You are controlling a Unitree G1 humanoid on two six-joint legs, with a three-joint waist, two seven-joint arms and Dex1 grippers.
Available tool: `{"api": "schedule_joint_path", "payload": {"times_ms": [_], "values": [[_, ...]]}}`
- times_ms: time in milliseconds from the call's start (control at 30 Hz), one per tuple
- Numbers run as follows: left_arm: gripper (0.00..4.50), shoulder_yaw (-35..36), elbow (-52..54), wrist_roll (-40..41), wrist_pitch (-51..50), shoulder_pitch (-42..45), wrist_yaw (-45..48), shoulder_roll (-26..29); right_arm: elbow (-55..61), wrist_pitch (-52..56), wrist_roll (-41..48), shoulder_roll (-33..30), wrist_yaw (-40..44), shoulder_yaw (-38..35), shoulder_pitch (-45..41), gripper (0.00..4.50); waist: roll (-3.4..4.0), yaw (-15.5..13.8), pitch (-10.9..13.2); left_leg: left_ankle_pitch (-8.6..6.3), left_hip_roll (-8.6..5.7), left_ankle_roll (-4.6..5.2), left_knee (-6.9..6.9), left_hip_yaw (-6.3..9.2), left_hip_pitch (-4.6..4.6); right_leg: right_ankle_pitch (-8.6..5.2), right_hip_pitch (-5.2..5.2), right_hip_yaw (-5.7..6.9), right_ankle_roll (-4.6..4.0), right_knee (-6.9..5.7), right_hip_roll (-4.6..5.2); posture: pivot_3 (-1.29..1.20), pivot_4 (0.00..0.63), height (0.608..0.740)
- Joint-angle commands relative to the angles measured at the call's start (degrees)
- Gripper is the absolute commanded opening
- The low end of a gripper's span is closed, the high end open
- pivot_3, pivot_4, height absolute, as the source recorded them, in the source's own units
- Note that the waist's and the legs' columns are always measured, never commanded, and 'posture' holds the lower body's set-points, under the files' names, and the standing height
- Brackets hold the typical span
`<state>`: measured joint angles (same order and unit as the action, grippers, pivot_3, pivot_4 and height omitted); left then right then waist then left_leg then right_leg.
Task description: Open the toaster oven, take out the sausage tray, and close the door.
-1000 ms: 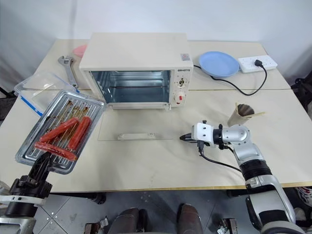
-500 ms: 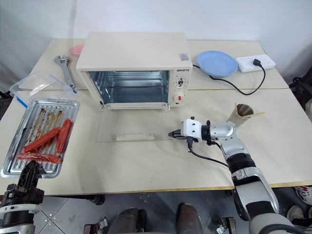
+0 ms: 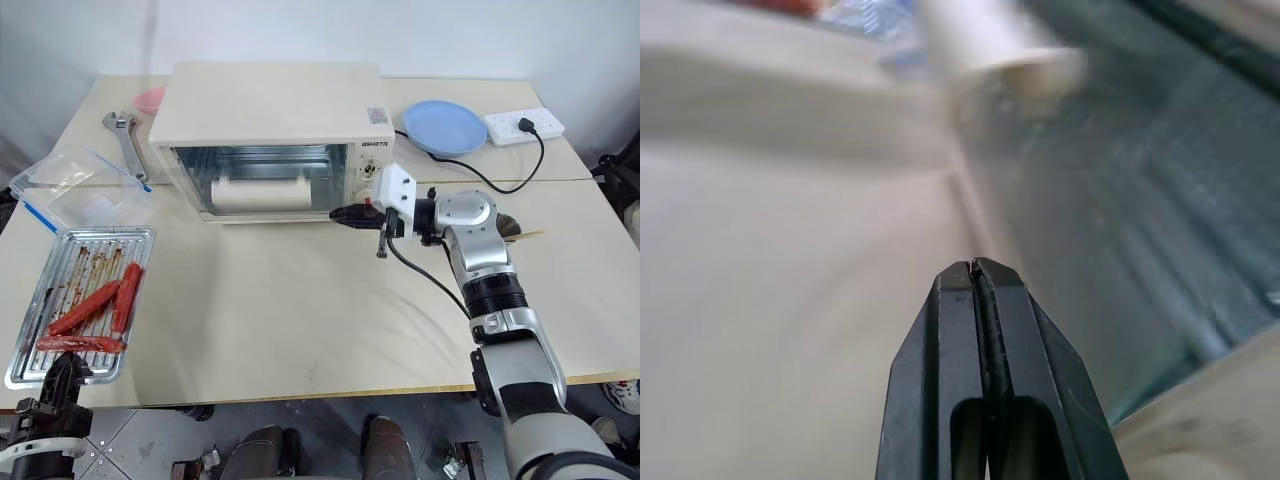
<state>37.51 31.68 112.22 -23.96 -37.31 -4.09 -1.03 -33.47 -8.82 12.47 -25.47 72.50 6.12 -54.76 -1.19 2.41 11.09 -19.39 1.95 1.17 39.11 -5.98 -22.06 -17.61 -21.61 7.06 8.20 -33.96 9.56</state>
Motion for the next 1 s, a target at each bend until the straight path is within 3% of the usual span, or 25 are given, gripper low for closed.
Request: {"api": "schedule_joint_path", "payload": {"times_ms": [33,300,367,567,700,800,1000], "values": [[0.0,0.6,0.4,0.8,-0.9,-1.6,1.8,0.8,-0.6,1.2,1.2,0.6,-1.7,-2.3,-4.0,0.05,0.01,-0.1,0.0,0.0,-0.01,0.0,0.01,0.0,-0.04,0.0,-0.04,0.02,0.0,0.0,0.0,0.0,0.15,0.74],[0.0,0.3,0.1,0.8,-6.5,-3.4,3.4,4.6,1.8,4.4,1.7,-0.2,-0.8,-2.5,-5.2,0.05,0.01,-0.7,0.0,-0.01,-0.08,-0.01,0.08,0.03,-0.08,0.0,-0.03,0.08,0.01,0.01,-0.08,0.0,0.15,0.74],[0.0,-0.4,-0.4,0.8,-10.0,-3.7,3.4,8.8,5.3,8.7,3.4,-2.6,3.5,-2.0,-3.5,0.05,0.03,-0.7,0.0,0.0,-0.08,-0.02,0.09,0.03,-0.08,0.0,-0.03,0.08,0.01,-0.01,-0.08,0.0,0.15,0.74],[0.0,-1.0,-2.8,0.8,-17.9,-1.2,5.0,19.8,12.6,14.4,13.0,-9.0,18.8,-5.2,3.4,1.95,0.09,-1.0,0.1,0.0,-0.06,-0.03,0.09,0.26,-0.12,0.0,0.02,0.12,0.0,-0.01,-0.11,0.0,0.15,0.74],[0.0,-1.5,-4.4,0.8,-21.4,1.1,6.3,23.9,12.0,14.9,15.1,-11.6,19.8,-5.7,4.9,3.28,0.29,-0.7,0.2,0.03,-0.12,-0.04,0.09,0.11,-0.09,0.01,0.02,0.03,0.01,-0.02,-0.11,0.0,0.15,0.74],[0.0,-3.1,-7.6,0.8,-25.7,4.7,6.8,29.3,12.1,12.9,18.5,-16.8,20.0,-2.1,8.0,4.33,0.29,-0.9,0.2,0.07,-0.12,-0.12,0.09,0.13,-0.02,0.01,0.01,0.04,0.02,-0.1,-0.17,0.0,0.15,0.74],[0.0,-7.2,-16.8,0.8,-33.6,16.8,7.6,36.8,9.6,10.0,22.9,-20.7,20.0,0.8,10.2,4.47,0.52,-0.9,0.3,0.2,-0.14,-0.23,0.09,0.15,-0.01,0.01,-0.03,0.04,0.02,-0.27,-0.2,0.0,0.15,0.74]]}}
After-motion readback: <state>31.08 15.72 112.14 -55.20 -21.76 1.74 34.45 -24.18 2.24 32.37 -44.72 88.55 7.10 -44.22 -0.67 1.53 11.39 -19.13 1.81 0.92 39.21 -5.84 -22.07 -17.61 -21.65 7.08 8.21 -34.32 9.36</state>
